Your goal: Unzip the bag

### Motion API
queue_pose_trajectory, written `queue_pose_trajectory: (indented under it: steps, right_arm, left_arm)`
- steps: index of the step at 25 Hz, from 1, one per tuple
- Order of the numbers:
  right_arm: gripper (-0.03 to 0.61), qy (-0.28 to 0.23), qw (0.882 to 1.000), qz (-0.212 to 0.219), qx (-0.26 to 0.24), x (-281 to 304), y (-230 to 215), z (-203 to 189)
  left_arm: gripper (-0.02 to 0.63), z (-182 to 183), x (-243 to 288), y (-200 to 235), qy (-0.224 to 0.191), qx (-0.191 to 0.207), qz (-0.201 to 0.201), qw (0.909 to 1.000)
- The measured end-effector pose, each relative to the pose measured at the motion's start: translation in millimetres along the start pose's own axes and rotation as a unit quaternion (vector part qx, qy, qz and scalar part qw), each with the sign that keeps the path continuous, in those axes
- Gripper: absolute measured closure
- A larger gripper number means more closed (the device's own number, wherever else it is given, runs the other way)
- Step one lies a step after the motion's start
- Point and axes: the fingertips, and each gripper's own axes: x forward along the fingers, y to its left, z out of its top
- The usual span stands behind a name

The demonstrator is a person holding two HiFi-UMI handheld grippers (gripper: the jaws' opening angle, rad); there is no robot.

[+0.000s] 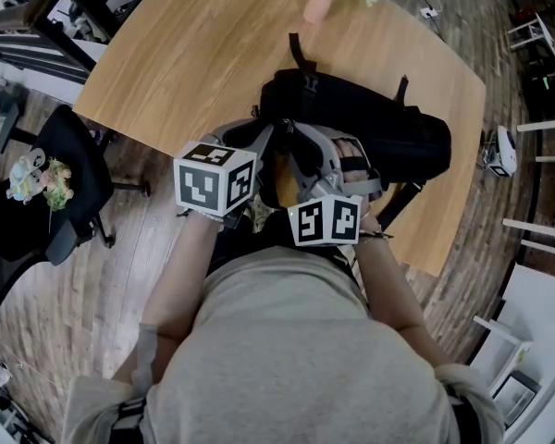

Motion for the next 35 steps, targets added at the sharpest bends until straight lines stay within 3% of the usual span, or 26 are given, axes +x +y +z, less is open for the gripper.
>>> queue_pose_trajectory:
  steps: [10,15,17,20,22,25,27,28,32,35]
  right_arm:
    - [0.545,-0.009,0.999,-0.025,0.024,-6,-7,5]
    - [0.566,-0.017,0.990,-0.013,0.142,-5,-14,1]
    - [0.568,-0.023,0.976,0.004,0.216,-5,-16,0]
    - [0.568,-0.035,0.943,0.031,0.329,-5,-20,-5]
    - [0.568,-0.046,0.913,0.048,0.403,-6,-22,-10]
    - [0.569,-0.060,0.858,0.069,0.505,-8,-23,-18]
    - [0.569,-0.066,0.830,0.072,0.549,-10,-23,-22]
    - [0.569,-0.067,0.824,0.070,0.558,-11,-24,-23]
    - [0.569,-0.065,0.835,0.056,0.543,-16,-26,-24]
    - [0.568,-0.067,0.817,0.054,0.570,-20,-27,-28]
  left_arm:
    - [0.552,-2,-1,-1,0.004,0.006,0.007,0.9999]
    - [0.552,-4,-2,-1,0.004,0.011,0.010,0.9999]
    - [0.552,-4,-2,-1,0.004,0.012,0.012,0.9999]
    - [0.552,-4,-2,-1,0.005,0.014,0.012,0.9998]
    - [0.552,-3,-3,0,0.004,0.014,0.012,0.9998]
    - [0.552,-4,-3,0,0.005,0.015,0.010,0.9998]
    - [0.552,-4,-3,0,0.006,0.016,0.010,0.9998]
    - [0.552,-4,-3,0,0.005,0.016,0.009,0.9998]
    - [0.552,-2,-5,1,0.000,0.016,0.013,0.9998]
    - [0.554,0,-7,2,-0.005,0.014,0.015,0.9998]
